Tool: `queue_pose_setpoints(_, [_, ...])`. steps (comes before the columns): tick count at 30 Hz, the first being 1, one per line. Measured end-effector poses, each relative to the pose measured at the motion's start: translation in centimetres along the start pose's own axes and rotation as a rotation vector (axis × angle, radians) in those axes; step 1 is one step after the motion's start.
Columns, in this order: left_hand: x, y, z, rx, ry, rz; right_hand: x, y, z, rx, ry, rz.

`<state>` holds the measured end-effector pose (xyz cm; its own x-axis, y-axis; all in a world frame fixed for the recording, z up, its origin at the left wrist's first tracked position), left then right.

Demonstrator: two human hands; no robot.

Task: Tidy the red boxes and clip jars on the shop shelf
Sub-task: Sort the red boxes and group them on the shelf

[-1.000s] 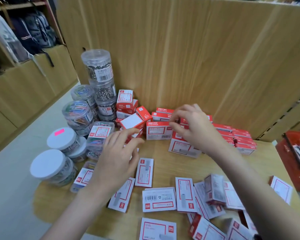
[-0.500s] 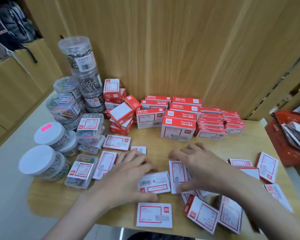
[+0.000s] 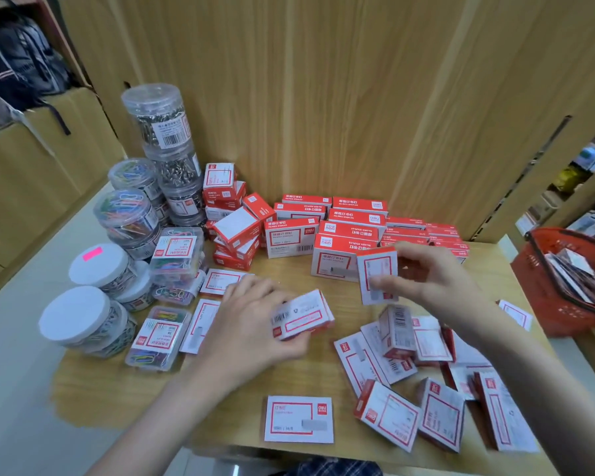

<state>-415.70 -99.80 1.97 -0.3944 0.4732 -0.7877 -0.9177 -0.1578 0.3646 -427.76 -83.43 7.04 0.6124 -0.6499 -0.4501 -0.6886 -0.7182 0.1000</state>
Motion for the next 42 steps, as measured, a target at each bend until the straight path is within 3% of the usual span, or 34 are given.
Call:
queue_pose_setpoints(6, [-1.7,3.0,0.2,-0.226,-0.592,0.001,0.3,-1.1,-0.7,-0.001,0.282,-0.139])
queue_pose_setpoints(10, [-0.9,4.6,2.7,-0.367,-0.92,-0.127,0.6,-0.7,0.1,-0.003,0.406,-0.113])
queue_pose_setpoints(15, [0.3,5.9,5.6,-0.324,-1.072,-0.363,-0.1,-0.5,0.4,-0.072,0.702,-0.11])
queue_pose_setpoints(20, [2.2,6.6,6.8,-0.357,-1.227,-0.487,-1.5,-0.9,0.7,-0.109,0.658,-0.06])
queue_pose_setpoints(23, [2.8,8.0,6.8,-0.237,-1.03,-0.339,-3.4,-0.7,1.4,-0.115,0.602,0.102])
queue_pose_setpoints(26, [2.0,9.1,5.6,-0.001,-0.505,-0.062,-6.9,-1.1,1.6,-0.121,0.407,0.269])
queue_pose_setpoints(29, [2.3,9.1,4.9,0.093,-0.275,0.025,-9.2,-1.4,2.2,-0.111,-0.202,0.316])
queue_pose_setpoints(31, [3.2,8.8,4.6,0.118,-0.138,0.03,-8.4,-0.9,3.2,-0.133,-0.496,0.191])
queue_pose_setpoints(33, [4.0,8.5,4.1,0.125,-0.043,0.027,-6.1,-0.4,4.5,-0.148,-0.563,-0.02])
queue_pose_setpoints(35, [4.3,8.1,3.9,0.13,-0.008,0.016,-4.1,-0.1,5.8,-0.197,-0.657,-0.128])
queue_pose_setpoints(39, [4.4,7.9,4.0,0.149,0.0,0.003,-3.1,0.3,6.5,-0.349,-0.952,-0.012])
queue_pose_setpoints(42, [3.6,7.1,4.8,0.181,-0.015,0.11,-4.0,0.3,6.5,-0.368,-1.019,0.107])
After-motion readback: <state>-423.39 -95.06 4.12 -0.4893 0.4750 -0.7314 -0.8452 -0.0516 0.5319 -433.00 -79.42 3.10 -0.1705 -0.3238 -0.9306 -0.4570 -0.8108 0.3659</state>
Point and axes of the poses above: each hand's wrist, its own y-axis towards the middle knuckle, its own x-axis out of the palm, z = x × y, the point moved 5 cm from there along y, towards the middle knuckle, and after that the axes turned 4 degrees about -y, right-handed, at the moved point
